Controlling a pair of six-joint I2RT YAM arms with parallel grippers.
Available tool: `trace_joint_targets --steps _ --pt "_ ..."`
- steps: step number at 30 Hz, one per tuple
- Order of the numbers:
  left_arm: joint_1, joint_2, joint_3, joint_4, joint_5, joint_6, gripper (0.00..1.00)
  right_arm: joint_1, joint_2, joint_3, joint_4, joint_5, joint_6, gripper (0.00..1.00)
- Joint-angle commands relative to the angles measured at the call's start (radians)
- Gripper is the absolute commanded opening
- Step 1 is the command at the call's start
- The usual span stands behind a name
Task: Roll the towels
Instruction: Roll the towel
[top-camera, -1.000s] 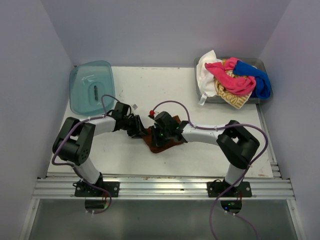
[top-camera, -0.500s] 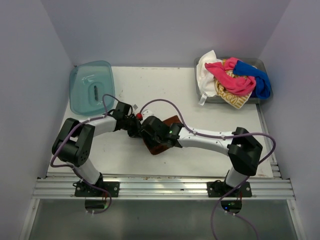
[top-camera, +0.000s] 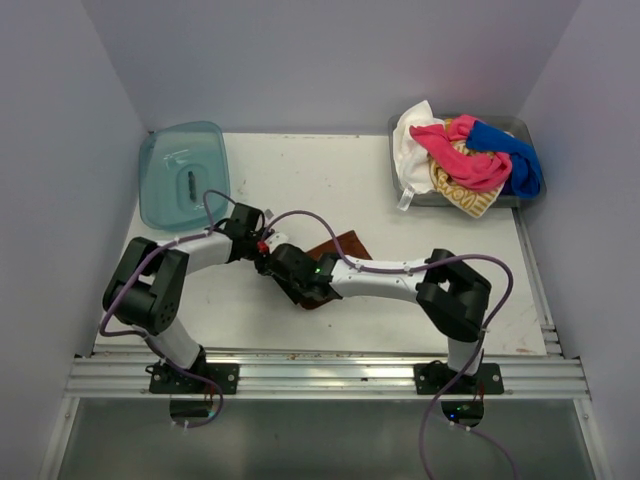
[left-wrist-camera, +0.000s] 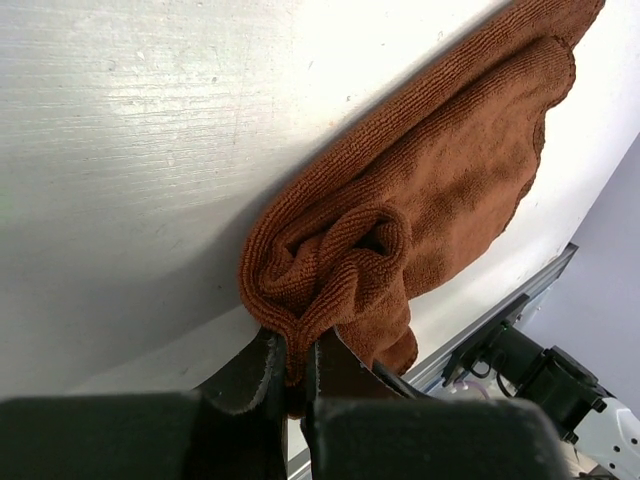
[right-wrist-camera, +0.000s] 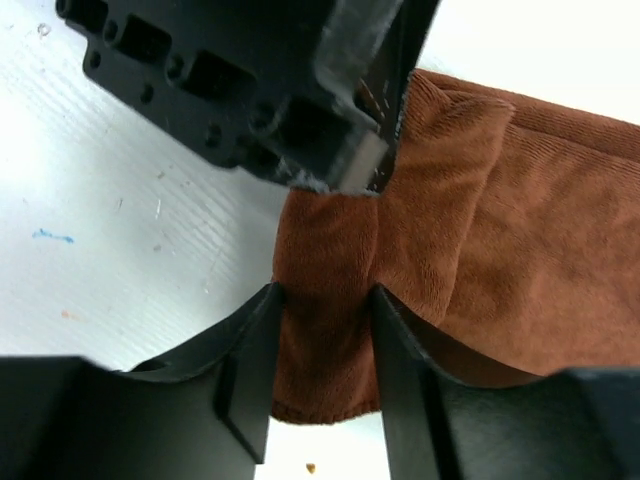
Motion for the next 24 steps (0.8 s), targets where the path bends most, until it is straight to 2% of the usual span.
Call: trace_joint_targets --steps 1,4,5,6,8,9,10,11,12,13,14,15,18,24 --pt "-0.005 -0.045 -0.004 -0.007 -0.014 -0.017 0.0 0.001 0.039 0.053 0.045 0.024 -0.014 0.43" --pt "-0.005 -0.053 -0.005 -0.006 -0.014 -0.02 0.0 0.003 0.089 0.066 0.057 0.039 -0.007 0.42" --pt "-0.005 -0.058 -0.007 -0.004 -0.012 -0.02 0.0 0.001 0.108 0.066 0.065 0.044 0.001 0.39" --pt "-0.005 -0.059 -0.014 0.005 -0.005 -0.026 0.0 0.001 0.112 0.067 0.068 0.047 0.008 0.25" --pt "-0.005 -0.068 -0.017 0.006 -0.002 -0.028 0.0 0.001 0.106 0.057 0.079 0.064 0.027 0.12" --pt "-0.005 -0.071 -0.022 0.005 -0.002 -0.026 0.0 0.0 0.079 0.044 0.093 0.065 0.041 0.02" --pt "-0.005 -0.084 -0.025 0.006 -0.002 -0.026 0.0 -0.006 0.065 0.023 0.114 0.064 0.047 0.0" --pt "-0.005 -0.087 -0.027 0.009 0.0 -0.022 0.0 -0.009 0.051 0.014 0.123 0.039 0.055 0.0" --pt "-0.003 -0.091 -0.025 0.016 0.001 -0.017 0.16 -0.014 0.025 0.003 0.133 0.024 0.059 0.0" --pt "-0.003 -0.102 -0.025 0.019 0.004 -0.011 0.24 -0.025 0.013 -0.025 0.16 0.009 0.064 0.0" --pt "-0.003 -0.11 -0.028 0.023 0.004 -0.011 0.32 -0.035 -0.004 -0.042 0.182 -0.071 0.085 0.0" --pt "-0.003 -0.119 -0.03 0.032 0.006 -0.012 0.44 -0.048 -0.019 -0.063 0.211 -0.112 0.097 0.0" --pt "-0.002 -0.154 -0.028 0.034 0.0 -0.014 0.53 -0.092 -0.067 -0.134 0.306 -0.247 0.147 0.0" --pt "0.02 -0.197 -0.01 -0.006 0.001 0.015 0.54 -0.183 -0.115 -0.244 0.455 -0.456 0.243 0.0"
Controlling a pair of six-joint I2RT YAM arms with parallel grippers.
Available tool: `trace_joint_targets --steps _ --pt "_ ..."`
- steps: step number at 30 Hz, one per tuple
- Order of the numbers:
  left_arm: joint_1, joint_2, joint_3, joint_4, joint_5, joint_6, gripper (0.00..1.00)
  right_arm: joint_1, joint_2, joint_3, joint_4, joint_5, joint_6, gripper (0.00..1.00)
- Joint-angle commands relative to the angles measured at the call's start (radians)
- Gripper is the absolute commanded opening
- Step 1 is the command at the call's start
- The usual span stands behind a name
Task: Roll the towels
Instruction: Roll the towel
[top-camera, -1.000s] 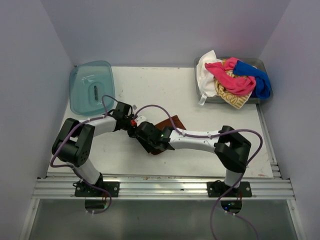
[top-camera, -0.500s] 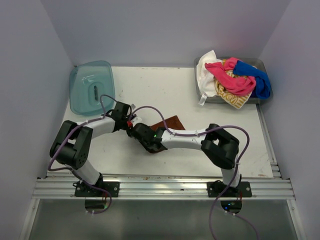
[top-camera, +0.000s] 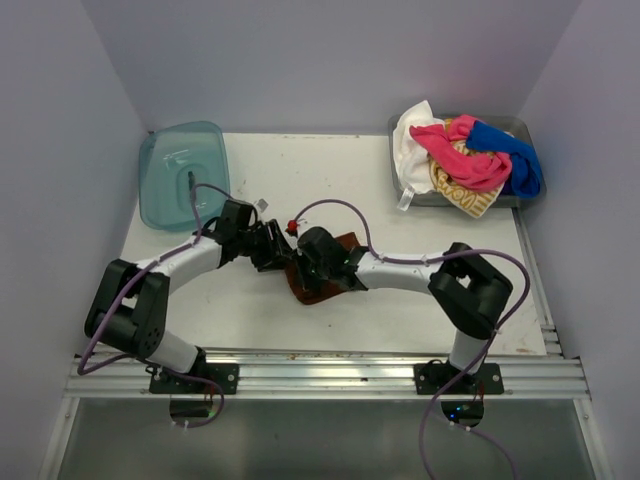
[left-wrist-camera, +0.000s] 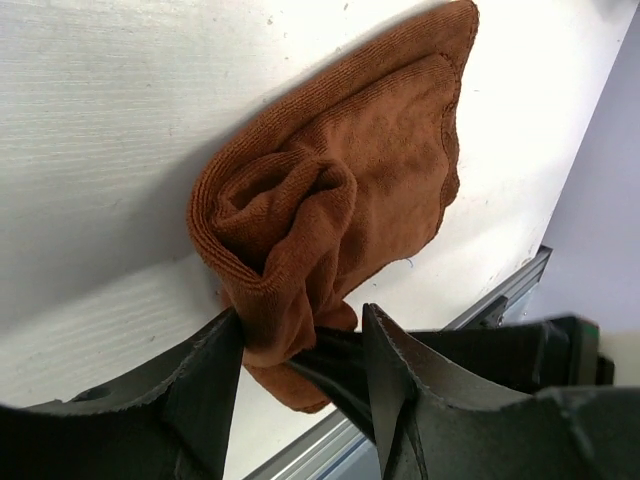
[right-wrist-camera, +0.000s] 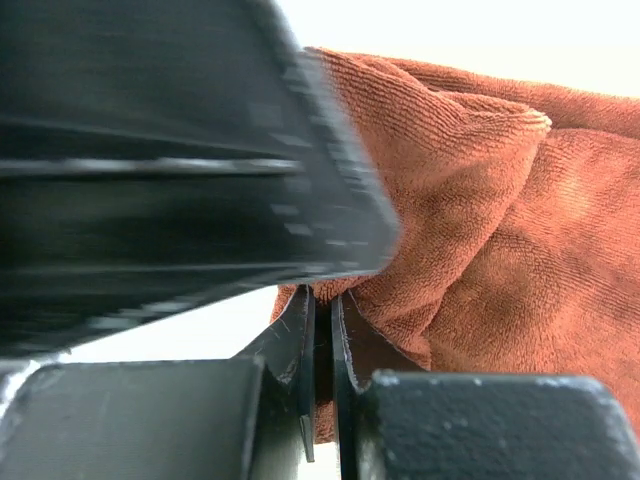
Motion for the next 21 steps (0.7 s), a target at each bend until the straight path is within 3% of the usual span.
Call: trace_joint_targets --steps 1,13,21 --pt "0.018 -0.052 0.017 -0.015 0.024 0.024 0.54 -0.044 -0.05 -0.058 0.155 -0.189 0.097 0.0" --pt "0.024 -0.13 0.006 -0.038 0.019 0.052 0.47 -0.211 -0.105 -0.225 0.353 -0.47 0.334 0.0" --pt "-0.009 -0.126 -0.028 0.073 0.088 0.038 0.38 -0.31 -0.067 -0.321 0.549 -0.663 0.491 0.0"
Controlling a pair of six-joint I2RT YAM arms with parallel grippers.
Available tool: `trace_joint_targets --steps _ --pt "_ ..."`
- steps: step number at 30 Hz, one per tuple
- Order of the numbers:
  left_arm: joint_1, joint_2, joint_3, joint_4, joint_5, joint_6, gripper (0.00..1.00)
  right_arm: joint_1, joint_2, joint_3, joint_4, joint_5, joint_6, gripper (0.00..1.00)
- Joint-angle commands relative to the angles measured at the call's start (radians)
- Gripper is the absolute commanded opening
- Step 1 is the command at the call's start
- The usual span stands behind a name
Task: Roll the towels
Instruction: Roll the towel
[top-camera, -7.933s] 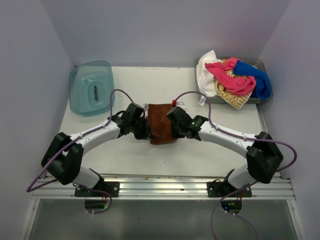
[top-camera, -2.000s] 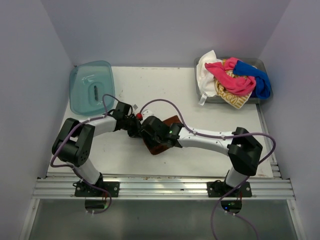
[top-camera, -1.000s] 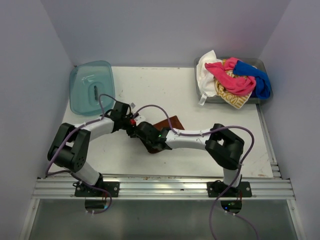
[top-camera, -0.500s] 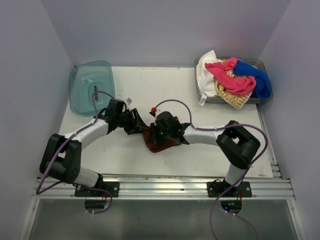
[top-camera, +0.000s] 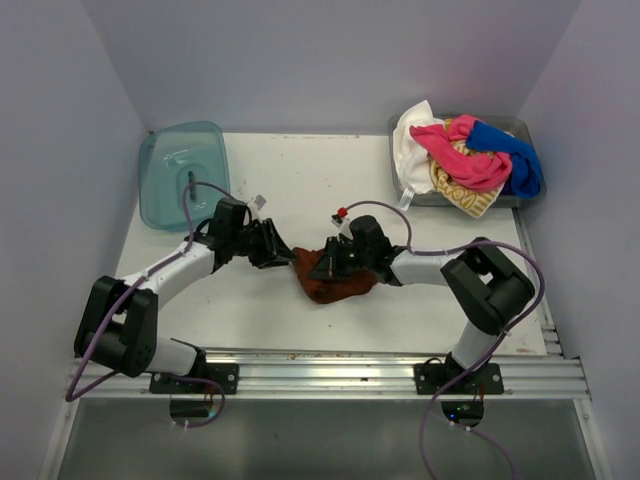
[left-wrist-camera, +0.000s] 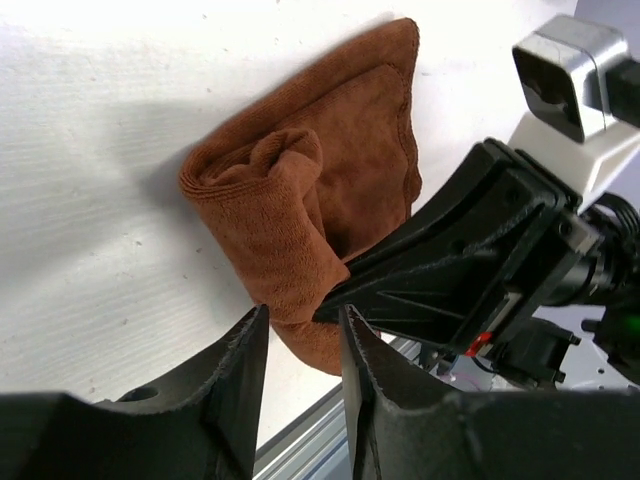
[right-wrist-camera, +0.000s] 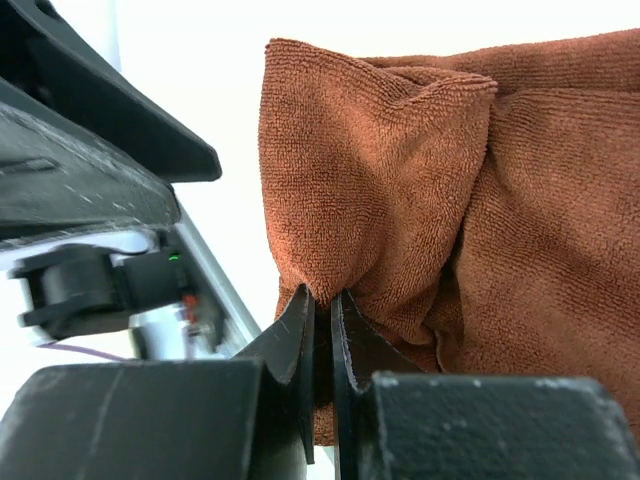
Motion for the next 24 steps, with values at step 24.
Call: trace_joint_targets --steps 24 --pt "-0.085 0.213 0.094 0.238 0.112 0.018 0.24 -0.11 0.163 -0.204 0.654 -0.257 0.378 0.0"
